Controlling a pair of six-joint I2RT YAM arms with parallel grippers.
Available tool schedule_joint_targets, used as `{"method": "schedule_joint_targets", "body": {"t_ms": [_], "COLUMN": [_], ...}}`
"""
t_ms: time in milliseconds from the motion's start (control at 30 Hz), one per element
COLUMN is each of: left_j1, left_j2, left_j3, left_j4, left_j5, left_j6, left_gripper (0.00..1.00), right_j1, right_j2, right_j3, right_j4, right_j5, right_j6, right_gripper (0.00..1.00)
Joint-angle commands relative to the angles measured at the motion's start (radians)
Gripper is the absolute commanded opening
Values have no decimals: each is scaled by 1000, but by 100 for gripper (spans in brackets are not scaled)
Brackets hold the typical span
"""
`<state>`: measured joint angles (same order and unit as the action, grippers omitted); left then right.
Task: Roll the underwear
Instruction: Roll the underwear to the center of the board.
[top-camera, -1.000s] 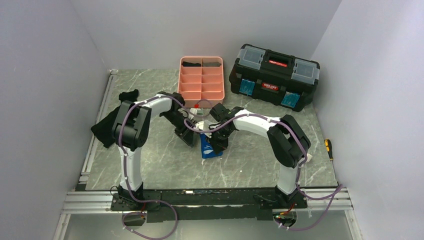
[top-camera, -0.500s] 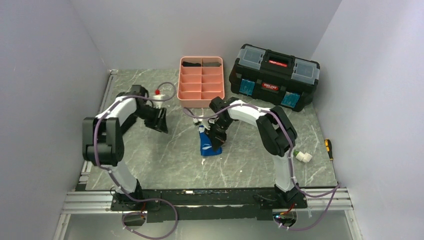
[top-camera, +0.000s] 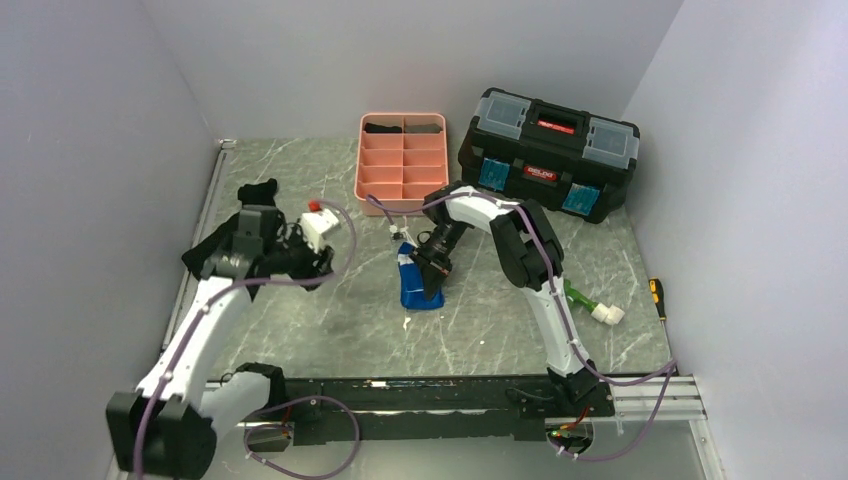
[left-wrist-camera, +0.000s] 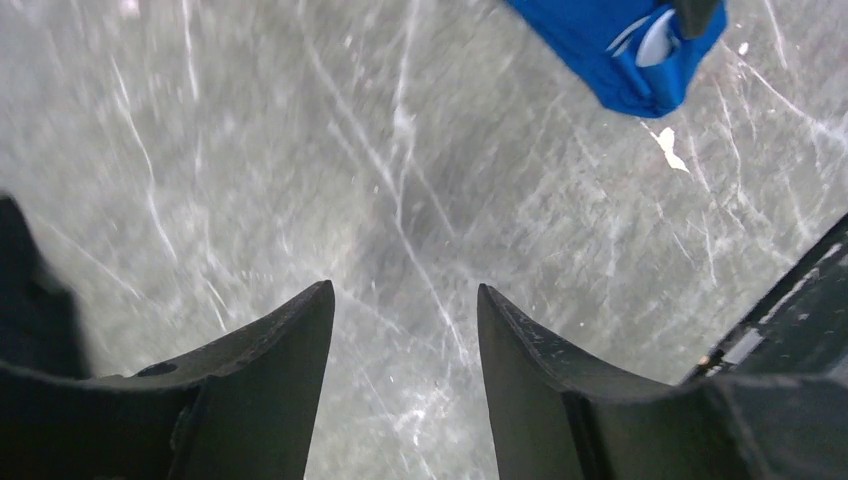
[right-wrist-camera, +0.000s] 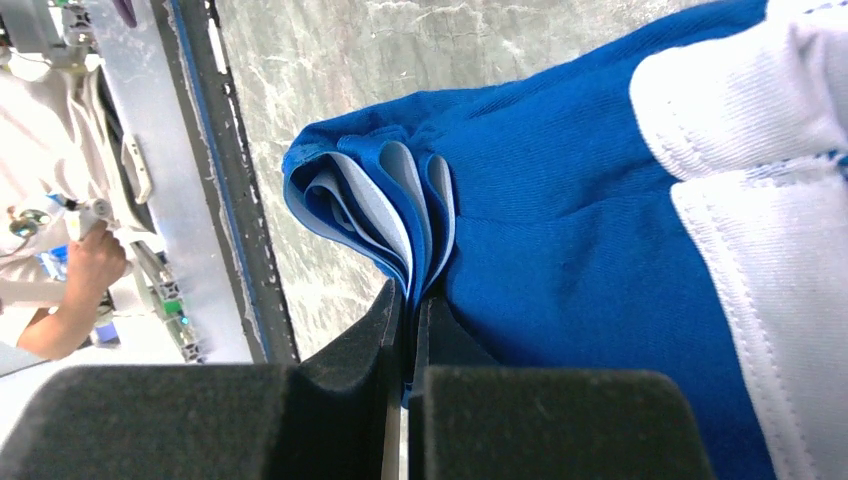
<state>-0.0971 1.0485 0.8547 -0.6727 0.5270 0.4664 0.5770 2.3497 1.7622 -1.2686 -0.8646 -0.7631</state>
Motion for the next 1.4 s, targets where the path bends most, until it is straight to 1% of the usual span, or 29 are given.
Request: {"method": "schedule_joint_targets", "body": {"t_ms": [0,67,100,133,367,467,633,733,767,833,1000,1267,1367], "left_j1": [-216,-337,-364,-418,-742,-840,-948,-985,-992,-1001,-1001,-996,-983], "left_j2": [-135,-130,-103,-80,122,212,350,407,425,456,515,566,578], "left_j3": [-68,-53,-32,-13,88,113,142,143,144,142,128,95,92], "left_j4": [136,148,145,154,206,225,268,295,302,312,347,393,394], "left_j5": [-105,-141,-153,-167,-381,-448,-522,-524,-555,-562,-587,-607,-605], "left_j6": [88,99,100,101,185,225,279,298,304,311,337,357,354], "left_gripper": [63,65,65,65,66,67,68,69,69,69,69,69,67], "right_j1": [1,1,1,1,1,1,1,1,0,1,1,2,1], "right_j2": [64,78,83,89,107,111,113,112,112,111,115,120,117], "right_j3": [58,66,68,72,92,97,94,89,88,85,82,80,76], "right_j4": [-47,-51,-53,-58,-74,-74,-69,-65,-65,-63,-61,-59,-56], "right_j5": [-15,-18,-19,-22,-22,-30,-27,-26,-27,-29,-28,-27,-24], "right_j6": [-82,-81,-80,-82,-85,-81,-75,-73,-75,-74,-75,-75,-73], "right_gripper": [0,0,0,0,0,0,0,0,0,0,0,0,0]}}
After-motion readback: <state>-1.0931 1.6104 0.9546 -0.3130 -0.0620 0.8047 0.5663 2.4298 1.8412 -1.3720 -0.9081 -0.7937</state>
